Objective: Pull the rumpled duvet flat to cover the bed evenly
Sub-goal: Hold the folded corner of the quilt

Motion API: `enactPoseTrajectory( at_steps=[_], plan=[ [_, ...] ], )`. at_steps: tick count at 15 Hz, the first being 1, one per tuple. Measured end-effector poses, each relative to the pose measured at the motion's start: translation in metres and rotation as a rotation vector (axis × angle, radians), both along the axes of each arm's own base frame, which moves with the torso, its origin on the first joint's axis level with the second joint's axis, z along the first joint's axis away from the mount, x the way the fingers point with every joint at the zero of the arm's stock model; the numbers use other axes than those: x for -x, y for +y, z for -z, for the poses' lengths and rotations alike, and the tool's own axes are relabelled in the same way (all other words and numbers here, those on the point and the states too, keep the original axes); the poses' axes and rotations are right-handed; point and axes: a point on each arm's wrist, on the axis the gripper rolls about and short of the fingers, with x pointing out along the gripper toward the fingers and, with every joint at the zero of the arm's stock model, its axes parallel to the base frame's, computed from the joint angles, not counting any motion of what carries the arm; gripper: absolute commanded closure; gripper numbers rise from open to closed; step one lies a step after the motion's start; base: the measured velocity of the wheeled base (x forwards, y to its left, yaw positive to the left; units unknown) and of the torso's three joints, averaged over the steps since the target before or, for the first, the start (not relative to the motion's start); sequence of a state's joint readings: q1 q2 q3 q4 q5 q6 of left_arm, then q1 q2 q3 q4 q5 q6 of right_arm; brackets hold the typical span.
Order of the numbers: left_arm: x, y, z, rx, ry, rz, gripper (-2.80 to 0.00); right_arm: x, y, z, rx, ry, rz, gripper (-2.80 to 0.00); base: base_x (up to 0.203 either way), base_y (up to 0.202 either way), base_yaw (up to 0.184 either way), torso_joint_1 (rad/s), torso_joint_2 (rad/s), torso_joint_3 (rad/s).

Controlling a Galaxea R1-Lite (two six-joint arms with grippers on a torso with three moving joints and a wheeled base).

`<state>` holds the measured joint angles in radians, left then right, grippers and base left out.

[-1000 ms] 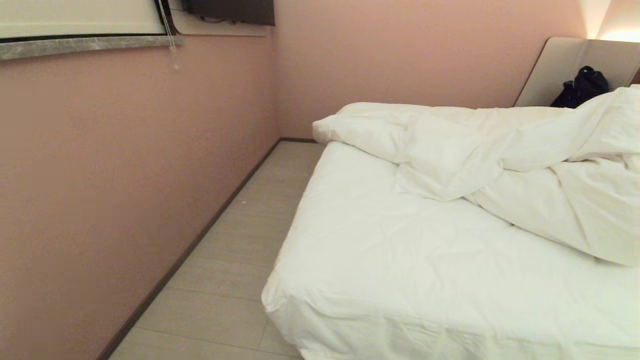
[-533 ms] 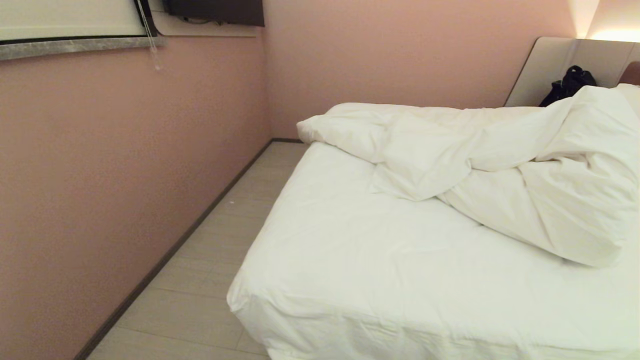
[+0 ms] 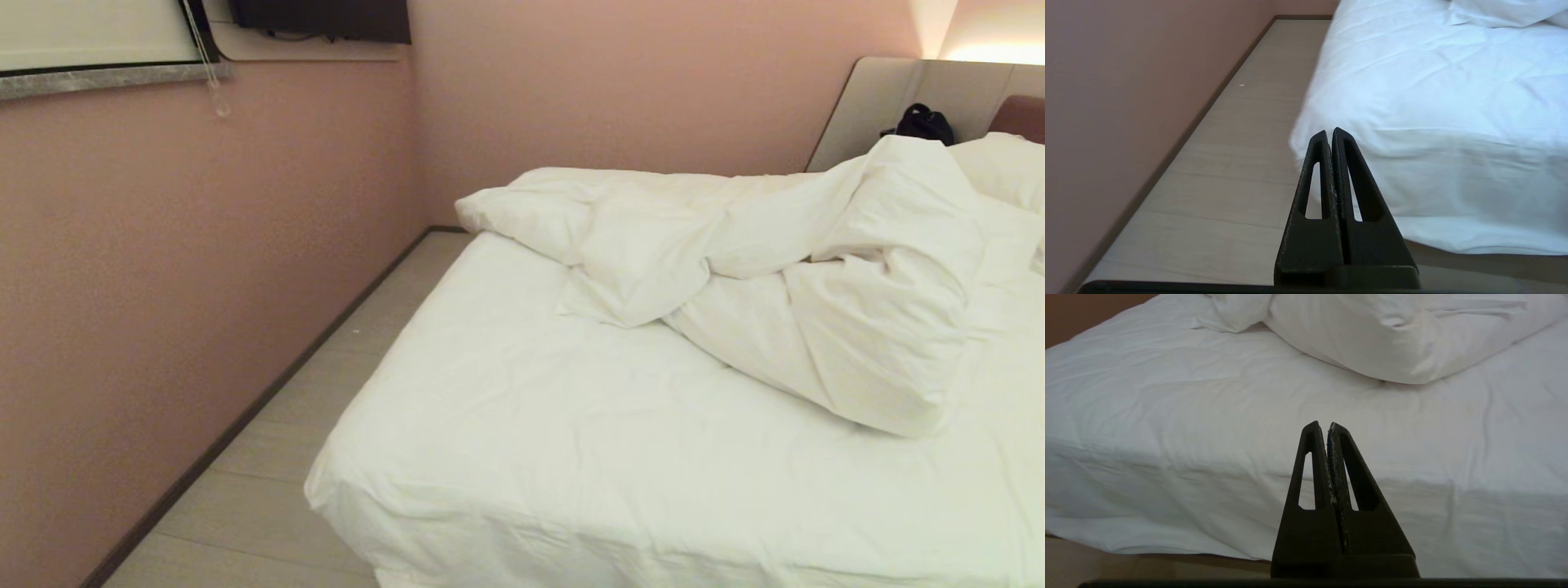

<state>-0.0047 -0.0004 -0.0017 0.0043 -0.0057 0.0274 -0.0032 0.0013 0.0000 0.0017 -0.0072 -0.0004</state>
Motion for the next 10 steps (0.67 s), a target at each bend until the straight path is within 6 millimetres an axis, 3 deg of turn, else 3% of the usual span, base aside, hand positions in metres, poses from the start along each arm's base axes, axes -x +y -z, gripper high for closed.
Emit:
enactPoseTrajectory(
  at_steps=[10],
  plan=[
    [-0.0001, 0.0000, 0.0002, 0.002, 0.001, -0.001, 0.00, 0.0000, 0.0000, 0.0000, 0.000, 0.000, 0.000, 0.00, 0.000, -0.195, 0.000, 0.001, 0.00, 0.002]
  ],
)
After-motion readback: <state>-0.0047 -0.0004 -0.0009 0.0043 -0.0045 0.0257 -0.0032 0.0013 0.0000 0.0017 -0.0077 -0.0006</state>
